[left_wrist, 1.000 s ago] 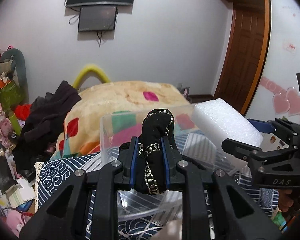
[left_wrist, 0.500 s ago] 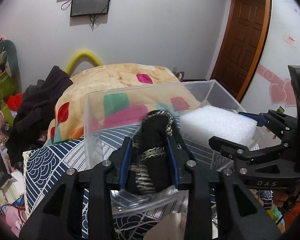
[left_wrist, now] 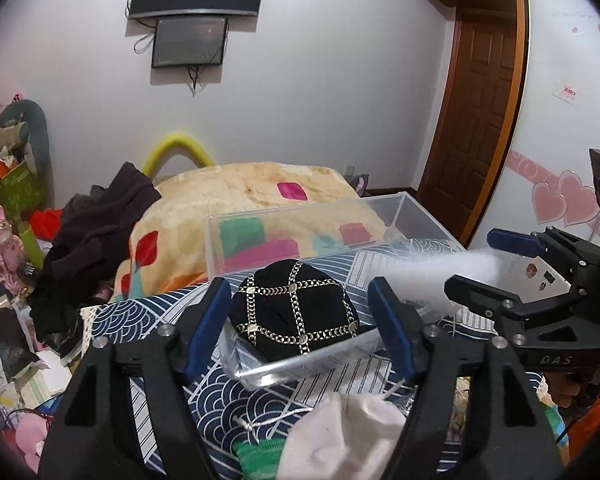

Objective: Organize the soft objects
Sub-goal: 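Lower the hat and foam block into the clear box and open both tools, then grasp the white cloth with the left tool while the right tool grasps the yellow ball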

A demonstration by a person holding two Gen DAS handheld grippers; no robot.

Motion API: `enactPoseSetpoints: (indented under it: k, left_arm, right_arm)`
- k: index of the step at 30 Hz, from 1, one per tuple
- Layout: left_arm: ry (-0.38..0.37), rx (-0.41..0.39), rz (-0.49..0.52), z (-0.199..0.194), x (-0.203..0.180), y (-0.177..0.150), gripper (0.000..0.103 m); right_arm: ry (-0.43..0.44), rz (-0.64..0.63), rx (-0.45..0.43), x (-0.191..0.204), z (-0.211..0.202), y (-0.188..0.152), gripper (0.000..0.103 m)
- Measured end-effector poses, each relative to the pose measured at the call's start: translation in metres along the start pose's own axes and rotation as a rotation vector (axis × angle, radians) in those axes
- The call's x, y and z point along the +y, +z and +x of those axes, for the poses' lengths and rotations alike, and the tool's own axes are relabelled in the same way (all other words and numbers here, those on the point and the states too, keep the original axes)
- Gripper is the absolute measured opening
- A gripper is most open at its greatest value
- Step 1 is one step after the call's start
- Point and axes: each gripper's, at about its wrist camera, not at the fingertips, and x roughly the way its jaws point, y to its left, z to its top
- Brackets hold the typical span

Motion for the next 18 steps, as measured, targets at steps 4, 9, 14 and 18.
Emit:
enactPoseSetpoints:
  k: [4,9,14,18]
  left_arm:
    - [0.002,-0.010,0.011,-0.009,-0.003,-0.005,0.071]
    - [-0.017,-0.001,0.014,-0.017,-0.004,-0.012,0.079]
    - [-0.030,0.007,-0.001,-0.022,-0.002,-0.022,0.080]
    - [-0.039,0.022,0.001,-0.025,-0.004,-0.033,0.083]
  right_arm:
    - [-0.040,-0.025,0.006,0.008,0.011,0.003,0.083]
    - [-0.022,0.006,0.035,0.004,0.020,0.001,0.083]
    - [-0.035,0.022,0.017,0.001,0.008,-0.009,0.092]
    - [-0.039,0.020,-0.008,-0.001,-0.010,-0.024,0.092]
